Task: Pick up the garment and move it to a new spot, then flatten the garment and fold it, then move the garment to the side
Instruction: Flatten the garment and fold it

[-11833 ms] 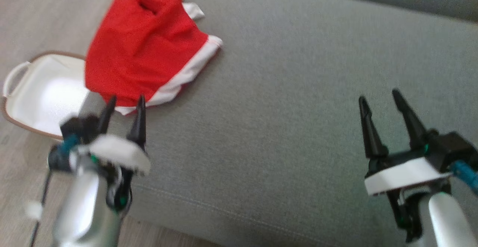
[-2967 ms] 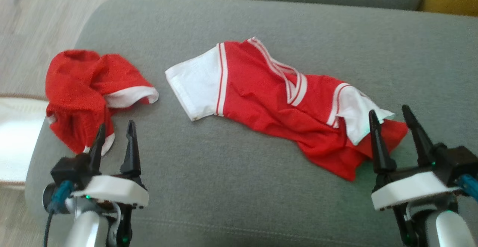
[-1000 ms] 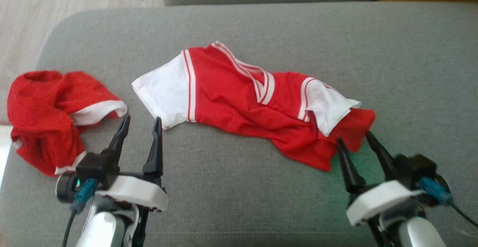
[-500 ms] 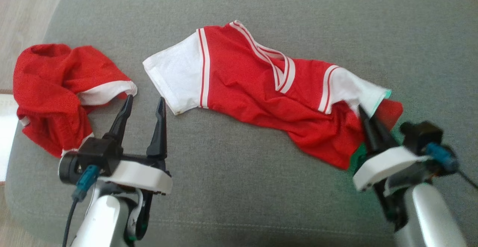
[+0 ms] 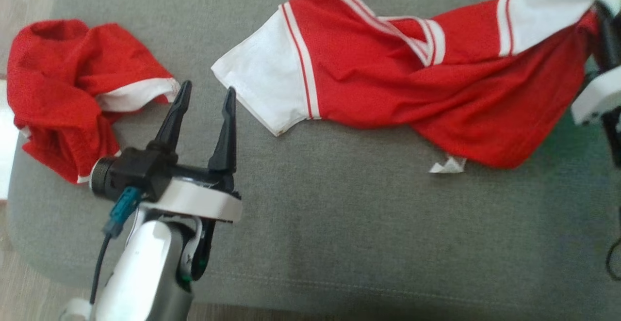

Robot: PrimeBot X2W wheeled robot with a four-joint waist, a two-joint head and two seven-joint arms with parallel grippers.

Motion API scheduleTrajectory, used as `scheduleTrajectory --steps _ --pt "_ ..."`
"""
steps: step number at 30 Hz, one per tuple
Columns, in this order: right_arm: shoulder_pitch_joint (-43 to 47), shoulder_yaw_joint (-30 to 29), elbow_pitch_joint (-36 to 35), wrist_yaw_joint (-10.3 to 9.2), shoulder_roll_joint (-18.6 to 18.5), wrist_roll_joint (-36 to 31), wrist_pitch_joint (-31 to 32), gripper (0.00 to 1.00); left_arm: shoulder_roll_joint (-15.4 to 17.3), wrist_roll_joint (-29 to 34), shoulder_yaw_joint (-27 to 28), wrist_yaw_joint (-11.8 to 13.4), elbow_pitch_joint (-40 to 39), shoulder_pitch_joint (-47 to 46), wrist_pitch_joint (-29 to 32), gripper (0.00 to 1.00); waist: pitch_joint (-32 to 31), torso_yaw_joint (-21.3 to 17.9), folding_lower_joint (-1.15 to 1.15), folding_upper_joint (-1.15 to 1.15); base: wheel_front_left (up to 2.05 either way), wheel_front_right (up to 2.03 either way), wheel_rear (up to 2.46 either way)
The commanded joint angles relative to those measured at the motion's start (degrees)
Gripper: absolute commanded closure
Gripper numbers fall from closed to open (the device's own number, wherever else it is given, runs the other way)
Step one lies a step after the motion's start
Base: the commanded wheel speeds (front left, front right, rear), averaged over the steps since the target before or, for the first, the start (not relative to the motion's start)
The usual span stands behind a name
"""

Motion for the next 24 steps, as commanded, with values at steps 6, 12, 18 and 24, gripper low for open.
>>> scheduleTrajectory --steps 6,12,18,24 --pt "-10.0 5.3 9.0 0.43 -5.3 4.9 -2.7 1.0 -0.5 0.7 0.7 -0.9 -0.5 -4.9 -1.1 0.0 4.7 2.0 -0.01 0.0 0.0 0.0 0.0" --pt "-13.9 6.9 18.3 0.43 -4.7 5.8 -10.2 0.0 -0.9 0.8 0.5 -1.1 0.7 -6.0 -1.5 0.0 5.5 1.7 -0.01 0.0 0.0 0.0 0.0" --pt "-10.3 4.8 20.0 0.43 -1.6 5.1 -17.1 0.0 -0.4 0.9 1.2 -0.7 1.5 -4.8 -1.7 0.0 2.8 -0.3 -0.01 0.0 0.0 0.0 0.0" --pt "-1.0 3.4 11.9 0.43 2.5 4.3 -20.5 0.0 0.7 0.9 2.3 0.1 1.6 -1.9 -1.7 0.0 -1.5 -2.6 -0.01 0.0 0.0 0.0 0.0"
